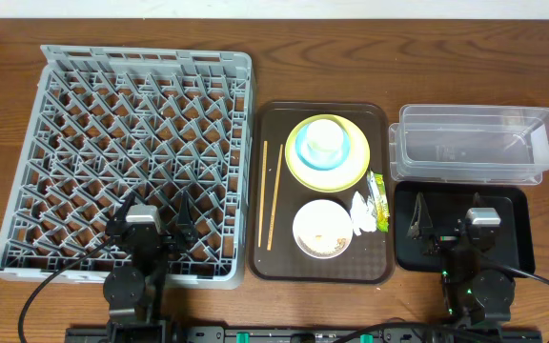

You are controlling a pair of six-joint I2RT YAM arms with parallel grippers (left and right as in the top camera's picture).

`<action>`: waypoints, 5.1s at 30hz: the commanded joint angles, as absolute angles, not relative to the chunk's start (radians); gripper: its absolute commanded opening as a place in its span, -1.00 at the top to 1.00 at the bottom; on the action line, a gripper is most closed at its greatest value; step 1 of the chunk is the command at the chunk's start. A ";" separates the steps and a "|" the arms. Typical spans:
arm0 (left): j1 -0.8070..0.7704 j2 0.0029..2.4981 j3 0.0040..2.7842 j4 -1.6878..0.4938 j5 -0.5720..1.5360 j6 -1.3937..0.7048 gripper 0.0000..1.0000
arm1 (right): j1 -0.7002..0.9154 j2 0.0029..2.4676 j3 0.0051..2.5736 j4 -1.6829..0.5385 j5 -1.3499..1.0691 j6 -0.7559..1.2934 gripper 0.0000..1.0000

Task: Sort waste into correct bins and load items into the dishwasher

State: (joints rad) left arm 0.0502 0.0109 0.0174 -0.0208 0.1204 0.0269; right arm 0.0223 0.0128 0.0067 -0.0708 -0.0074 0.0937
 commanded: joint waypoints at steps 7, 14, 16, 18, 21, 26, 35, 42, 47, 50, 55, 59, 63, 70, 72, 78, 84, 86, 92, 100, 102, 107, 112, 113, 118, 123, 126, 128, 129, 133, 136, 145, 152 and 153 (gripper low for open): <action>0.046 0.004 0.004 -0.059 0.138 0.033 -0.93 | 0.027 0.012 0.006 -0.075 -0.008 0.081 -0.99; 0.046 0.004 0.004 -0.059 0.138 0.033 -0.93 | 0.027 0.012 0.006 -0.075 -0.007 0.081 -0.99; 0.046 0.004 0.004 -0.059 0.138 0.033 -0.93 | 0.027 0.012 0.006 -0.075 -0.008 0.081 -0.98; 0.046 0.004 0.004 -0.059 0.138 0.033 -0.93 | 0.027 0.012 0.006 -0.075 -0.007 0.081 -0.99; 0.046 0.004 0.004 -0.059 0.138 0.033 -0.93 | 0.027 0.012 0.006 -0.075 -0.007 0.081 -0.99; 0.046 0.004 0.004 -0.059 0.138 0.033 -0.93 | 0.027 0.012 0.006 -0.075 -0.007 0.081 -0.99; 0.046 0.004 0.004 -0.059 0.138 0.033 -0.93 | 0.027 0.012 0.006 -0.075 -0.007 0.081 -0.99; 0.046 0.004 0.004 -0.059 0.138 0.033 -0.93 | 0.027 0.012 0.006 -0.075 -0.007 0.081 -0.99; 0.046 0.004 0.004 -0.059 0.138 0.033 -0.93 | 0.027 0.012 0.006 -0.075 -0.008 0.081 -0.99; 0.046 0.004 0.004 -0.059 0.138 0.033 -0.93 | 0.027 0.012 0.006 -0.075 -0.007 0.081 -0.99; 0.046 0.004 0.004 -0.059 0.138 0.033 -0.93 | 0.027 0.012 0.006 -0.075 -0.008 0.081 -0.99; 0.046 0.004 0.004 -0.059 0.138 0.033 -0.93 | 0.027 0.012 0.006 -0.075 -0.007 0.081 -0.99; 0.046 0.004 0.004 -0.059 0.138 0.033 -0.93 | 0.027 0.012 0.006 -0.075 -0.008 0.081 -0.99; 0.046 0.004 0.004 -0.059 0.138 0.033 -0.92 | 0.027 0.012 0.006 -0.075 -0.008 0.081 -0.98; 0.046 0.004 0.004 -0.059 0.138 0.033 -0.93 | 0.027 0.012 0.006 -0.075 -0.007 0.081 -0.99; 0.046 0.004 0.004 -0.059 0.138 0.033 -0.93 | 0.027 0.012 0.006 -0.075 -0.007 0.081 -0.99; 0.046 0.004 0.004 -0.059 0.138 0.033 -0.93 | 0.027 0.012 0.006 -0.075 -0.007 0.081 -0.99; 0.046 0.004 0.004 -0.059 0.138 0.033 -0.93 | 0.027 0.012 0.006 -0.075 -0.007 0.081 -0.99; 0.046 0.004 0.004 -0.059 0.137 0.033 -0.93 | 0.027 0.012 0.006 -0.075 -0.007 0.081 -0.99; 0.046 0.004 0.004 -0.014 0.138 0.033 -0.96 | 0.027 0.012 0.006 -0.075 -0.008 0.081 -0.98; 0.046 0.004 0.004 -0.014 0.138 0.033 -0.96 | 0.027 0.012 0.006 -0.075 -0.008 0.081 -0.99; 0.046 0.004 0.019 -0.014 0.150 0.028 -0.96 | 0.027 0.012 0.006 -0.075 -0.007 0.081 -0.98; 0.046 0.004 0.057 -0.014 0.188 0.029 -0.96 | 0.027 0.012 0.006 -0.075 -0.008 0.081 -0.99; 0.046 0.004 0.065 -0.014 0.202 0.029 -0.96 | 0.027 0.012 0.006 -0.075 -0.007 0.081 -0.98; 0.046 0.004 0.116 -0.022 0.255 0.021 -0.96 | 0.027 0.012 0.006 -0.075 -0.007 0.081 -0.98; 0.046 0.005 0.187 -0.092 0.255 0.019 -0.96 | 0.027 0.012 0.006 -0.075 -0.007 0.081 -0.99; 0.046 0.020 0.250 -0.142 0.255 -0.038 -0.96 | 0.027 0.012 0.006 -0.075 -0.007 0.081 -0.99; 0.046 0.047 0.304 -0.176 0.267 -0.076 -0.96 | 0.027 0.012 0.006 -0.075 -0.007 0.081 -0.98; 0.046 0.067 0.335 -0.193 0.286 -0.087 -0.96 | 0.027 0.012 0.006 -0.075 -0.007 0.081 -0.99; 0.046 0.283 0.580 -0.388 0.385 -0.171 -0.95 | 0.027 0.012 0.006 -0.075 -0.007 0.081 -0.98; 0.046 0.508 0.812 -0.609 0.453 -0.174 -0.96 | 0.027 0.012 0.006 -0.075 -0.007 0.081 -0.99; 0.046 1.048 1.341 -1.084 0.588 -0.219 -0.96 | 0.027 0.012 0.006 -0.075 -0.007 0.081 -0.98; 0.021 1.151 1.315 -1.199 0.617 -0.220 0.29 | 0.027 0.012 0.006 -0.075 -0.008 0.081 -0.99; 0.012 1.158 1.306 -1.200 0.617 -0.220 0.34 | 0.027 0.012 0.006 -0.075 -0.007 0.081 -0.99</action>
